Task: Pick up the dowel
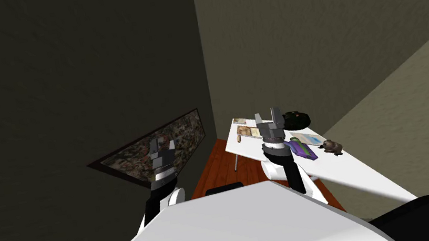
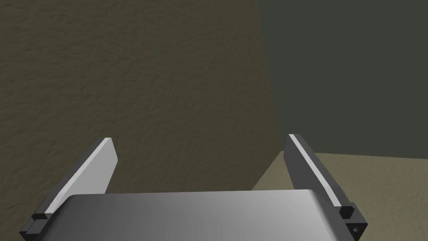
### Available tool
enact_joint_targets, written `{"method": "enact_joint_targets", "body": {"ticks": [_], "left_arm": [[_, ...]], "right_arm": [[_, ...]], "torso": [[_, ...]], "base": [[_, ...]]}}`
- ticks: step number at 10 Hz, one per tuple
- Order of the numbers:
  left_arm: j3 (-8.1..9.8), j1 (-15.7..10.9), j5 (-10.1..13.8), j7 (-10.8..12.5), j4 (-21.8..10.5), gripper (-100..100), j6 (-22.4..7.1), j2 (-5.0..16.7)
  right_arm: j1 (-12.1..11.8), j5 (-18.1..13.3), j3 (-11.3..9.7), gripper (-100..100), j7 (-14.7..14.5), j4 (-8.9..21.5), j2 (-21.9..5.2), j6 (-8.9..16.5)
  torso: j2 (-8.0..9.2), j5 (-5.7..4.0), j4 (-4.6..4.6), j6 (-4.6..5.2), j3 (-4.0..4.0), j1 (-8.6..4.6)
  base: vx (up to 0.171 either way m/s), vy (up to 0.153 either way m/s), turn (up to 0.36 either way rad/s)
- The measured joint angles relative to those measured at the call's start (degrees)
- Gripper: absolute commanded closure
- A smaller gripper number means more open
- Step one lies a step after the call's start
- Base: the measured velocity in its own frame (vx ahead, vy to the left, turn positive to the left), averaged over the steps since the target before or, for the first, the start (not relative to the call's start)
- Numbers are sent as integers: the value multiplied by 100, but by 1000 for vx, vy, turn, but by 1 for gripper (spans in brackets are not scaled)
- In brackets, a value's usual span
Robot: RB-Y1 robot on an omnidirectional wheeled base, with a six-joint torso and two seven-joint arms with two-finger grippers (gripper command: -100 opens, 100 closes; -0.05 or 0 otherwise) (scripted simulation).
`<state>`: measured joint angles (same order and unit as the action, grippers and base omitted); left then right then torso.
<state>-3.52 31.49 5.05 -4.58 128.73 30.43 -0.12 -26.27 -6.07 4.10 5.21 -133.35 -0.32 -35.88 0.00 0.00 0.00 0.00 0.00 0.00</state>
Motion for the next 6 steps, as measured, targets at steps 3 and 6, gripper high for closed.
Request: {"method": "enact_joint_targets", "body": {"ticks": [3, 6], "left_arm": [[0, 0, 0, 0, 0, 0, 0, 0], [0, 0, 0, 0, 0, 0, 0, 1]], "right_arm": [[83, -8, -141, -100, -218, 107, -397, 136], [121, -52, -430, -100, -586, 262, -881, 285]], "torso": [[1, -3, 0, -1, 0, -16], [1, -5, 0, -1, 0, -21]], "base": [[-6, -36, 126], [-8, -50, 191]]}}
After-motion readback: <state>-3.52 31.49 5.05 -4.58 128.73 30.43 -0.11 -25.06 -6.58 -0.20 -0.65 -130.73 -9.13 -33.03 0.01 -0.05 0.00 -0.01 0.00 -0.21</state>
